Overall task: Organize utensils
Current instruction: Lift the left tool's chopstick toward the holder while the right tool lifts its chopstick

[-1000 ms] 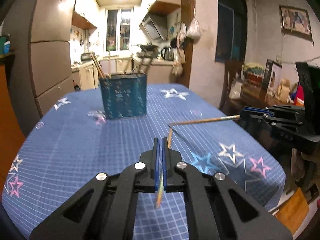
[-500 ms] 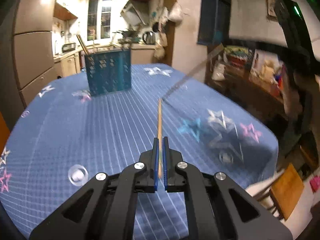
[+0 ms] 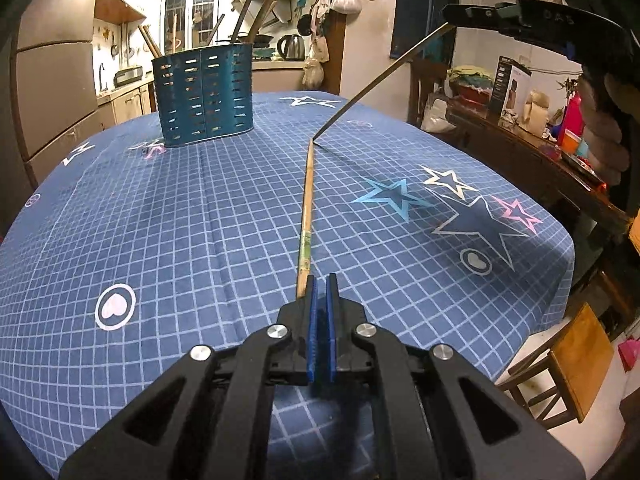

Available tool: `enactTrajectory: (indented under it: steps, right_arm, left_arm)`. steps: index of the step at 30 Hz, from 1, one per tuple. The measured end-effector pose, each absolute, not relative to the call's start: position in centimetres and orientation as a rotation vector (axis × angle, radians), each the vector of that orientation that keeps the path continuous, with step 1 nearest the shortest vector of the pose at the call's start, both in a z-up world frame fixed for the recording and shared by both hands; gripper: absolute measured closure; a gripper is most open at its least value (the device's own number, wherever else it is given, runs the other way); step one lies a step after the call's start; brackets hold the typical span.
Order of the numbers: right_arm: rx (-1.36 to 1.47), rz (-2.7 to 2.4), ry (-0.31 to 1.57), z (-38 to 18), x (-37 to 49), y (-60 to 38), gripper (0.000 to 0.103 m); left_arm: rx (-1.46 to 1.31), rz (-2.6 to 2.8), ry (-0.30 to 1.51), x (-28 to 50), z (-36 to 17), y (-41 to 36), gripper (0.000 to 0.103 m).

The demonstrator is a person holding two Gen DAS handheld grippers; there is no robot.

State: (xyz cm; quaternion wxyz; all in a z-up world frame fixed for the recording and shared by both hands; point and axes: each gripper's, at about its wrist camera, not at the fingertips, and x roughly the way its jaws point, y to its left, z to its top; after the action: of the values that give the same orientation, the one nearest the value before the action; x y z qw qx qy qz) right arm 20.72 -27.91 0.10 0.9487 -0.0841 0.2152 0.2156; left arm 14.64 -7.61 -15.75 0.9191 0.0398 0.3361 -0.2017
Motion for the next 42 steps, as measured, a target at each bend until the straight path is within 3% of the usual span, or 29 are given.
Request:
enactTrajectory:
  steps: [1,2,3,10,13,24,30,42]
  right_arm:
    - [-0.170,0.442,0.439,0.0,20.8,-27.9,0.095]
    - [-0.170,0.444,0.441,0.0,20.8,-27.8,0.095]
    - [-0.169,0.445,0.442,0.0,20.8,-27.8,0.095]
    - [-0.167,0.454,0.445,-0.1,20.9,-27.6,0.095]
    - [-0.165,0.454,0.442,-0.2,20.9,-27.5,0.095]
    - [-0.158,0.448,0.443,-0.4,21.2,-27.6,0.095]
    - [-0.151,0.442,0.435,-0.4,21.0,-27.6,0.095]
    - [-0.131,0.428,0.383,0.7,20.1,-28.0,0.095]
  left_arm:
    - [0.082,-0.408,0.677,14.4,-15.6,-7.5,0.079]
    - [0.086,-0.395,0.665,14.3,-15.5,-7.5,0.057]
    - [0.088,-0.387,0.644,14.1,-15.3,-7.4,0.047]
    - [0.075,-0.383,0.649,14.8,-15.1,-6.9,0.045]
    - [0.059,-0.379,0.669,15.3,-15.5,-6.6,0.048]
    - [0.044,-0.369,0.679,15.7,-16.4,-6.5,0.089]
    - [0.059,-0.338,0.661,15.2,-16.5,-6.5,0.098]
    - [0.017,-0.334,0.574,13.7,-12.4,-4.7,0.098]
